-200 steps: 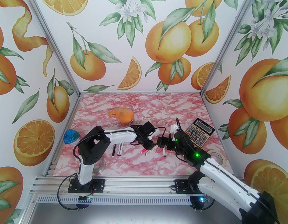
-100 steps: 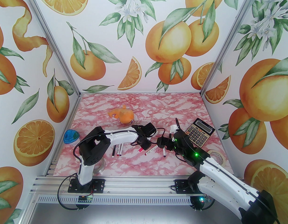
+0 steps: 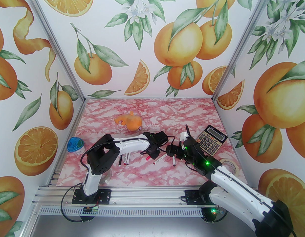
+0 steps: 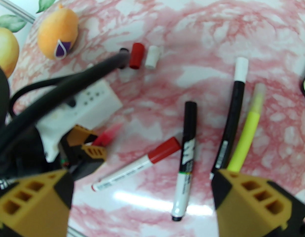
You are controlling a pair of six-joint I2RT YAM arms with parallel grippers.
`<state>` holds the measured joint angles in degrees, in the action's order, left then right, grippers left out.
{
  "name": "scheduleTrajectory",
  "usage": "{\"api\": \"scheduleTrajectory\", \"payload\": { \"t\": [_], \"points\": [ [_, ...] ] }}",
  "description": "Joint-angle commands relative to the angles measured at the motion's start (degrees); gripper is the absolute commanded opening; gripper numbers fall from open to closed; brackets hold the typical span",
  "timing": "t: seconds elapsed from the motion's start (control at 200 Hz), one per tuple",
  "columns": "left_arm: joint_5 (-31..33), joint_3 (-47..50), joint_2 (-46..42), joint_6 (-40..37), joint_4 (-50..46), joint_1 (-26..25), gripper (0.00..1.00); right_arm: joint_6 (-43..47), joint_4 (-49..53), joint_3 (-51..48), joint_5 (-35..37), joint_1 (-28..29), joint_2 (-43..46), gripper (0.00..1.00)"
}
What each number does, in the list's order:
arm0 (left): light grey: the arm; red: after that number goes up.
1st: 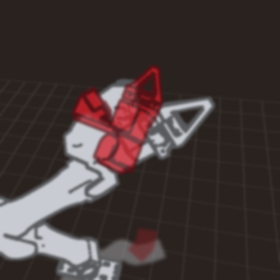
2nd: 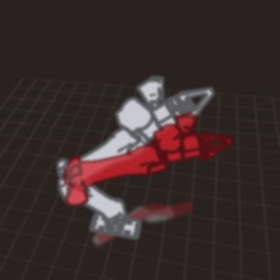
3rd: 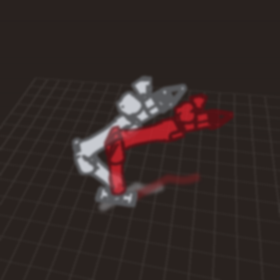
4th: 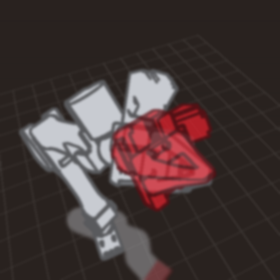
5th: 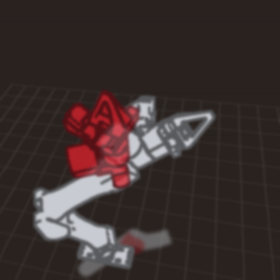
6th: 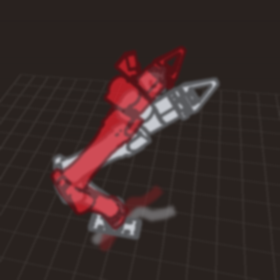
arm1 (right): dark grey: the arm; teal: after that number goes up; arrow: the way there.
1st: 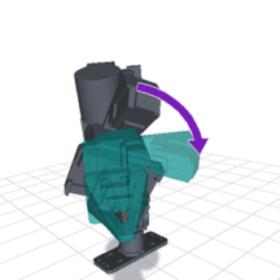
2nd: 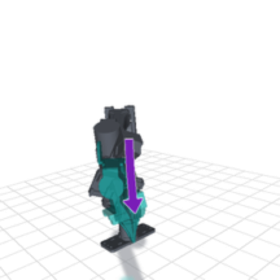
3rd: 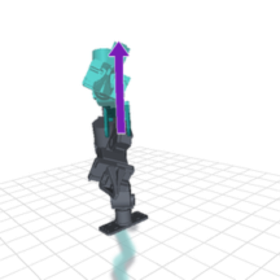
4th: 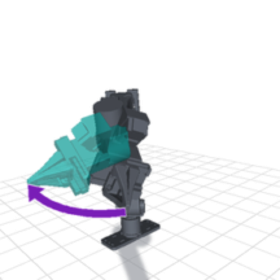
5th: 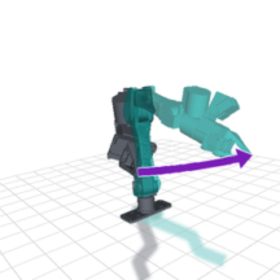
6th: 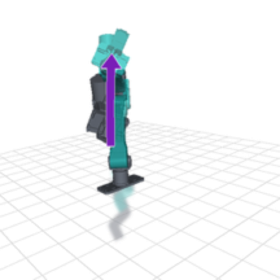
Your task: Open the pen caps
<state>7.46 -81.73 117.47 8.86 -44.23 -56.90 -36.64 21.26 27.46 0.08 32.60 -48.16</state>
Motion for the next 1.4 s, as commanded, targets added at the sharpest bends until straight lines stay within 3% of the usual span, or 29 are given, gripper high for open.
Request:
{"api": "scheduleTrajectory", "payload": {
  "t": [0.0,0.525,0.866,1.086,1.391],
  "points": [
    [8.05,1.38,5.27,0.38,-7.11,-0.57,0.27,-0.45,-2.13,0.03,-0.6,0.34,0.21,0.98],
    [-6.02,10.05,-10.56,3.85,3.51,5.55,0.23,-2.92,-6.05,-0.35,-4.28,0.26,-0.8,0.96],
    [-23.7,24.67,-27.76,9.06,24.08,12.07,0.23,-11.56,-19.69,-2.14,-12.49,0.27,-5.36,0.89],
    [-32.76,31.17,-31.22,12.82,36.18,12.69,0.23,-17.19,-29.05,-0.87,-15.76,0.48,-10.49,0.85],
    [-38.65,34.76,-32.09,15.39,45.36,12.5,0.22,-18.55,-30.53,3.42,-15.12,2.27,-15.91,0.75]
  ]
}}
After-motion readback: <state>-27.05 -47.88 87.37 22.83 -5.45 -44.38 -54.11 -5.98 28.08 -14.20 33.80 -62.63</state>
